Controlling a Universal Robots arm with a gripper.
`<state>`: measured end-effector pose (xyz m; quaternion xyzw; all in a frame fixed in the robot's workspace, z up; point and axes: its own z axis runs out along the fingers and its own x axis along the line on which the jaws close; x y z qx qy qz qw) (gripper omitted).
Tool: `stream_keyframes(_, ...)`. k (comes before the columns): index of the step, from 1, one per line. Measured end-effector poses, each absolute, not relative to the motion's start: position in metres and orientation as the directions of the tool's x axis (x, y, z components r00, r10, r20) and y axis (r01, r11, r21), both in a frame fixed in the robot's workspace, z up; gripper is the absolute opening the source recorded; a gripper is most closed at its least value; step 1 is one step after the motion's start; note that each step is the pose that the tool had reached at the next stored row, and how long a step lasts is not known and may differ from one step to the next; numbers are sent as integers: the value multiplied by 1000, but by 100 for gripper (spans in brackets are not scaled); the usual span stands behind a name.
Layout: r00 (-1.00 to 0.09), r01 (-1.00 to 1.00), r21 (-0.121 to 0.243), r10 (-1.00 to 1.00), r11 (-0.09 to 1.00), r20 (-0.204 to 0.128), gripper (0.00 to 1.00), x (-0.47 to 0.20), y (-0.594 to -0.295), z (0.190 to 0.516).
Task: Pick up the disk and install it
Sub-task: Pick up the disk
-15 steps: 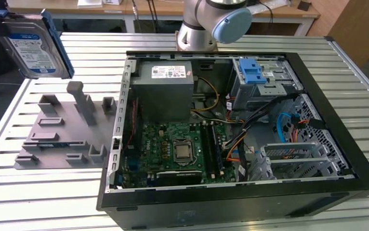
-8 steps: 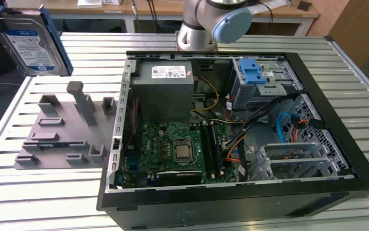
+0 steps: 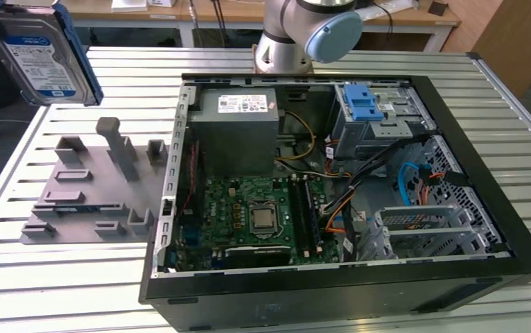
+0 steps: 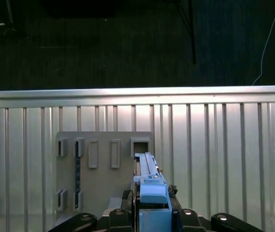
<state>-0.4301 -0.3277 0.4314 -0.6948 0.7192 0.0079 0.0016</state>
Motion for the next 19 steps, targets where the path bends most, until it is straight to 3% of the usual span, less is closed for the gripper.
stream_keyframes(19, -35, -999, 9, -999, 34, -13, 36, -430, -328, 470)
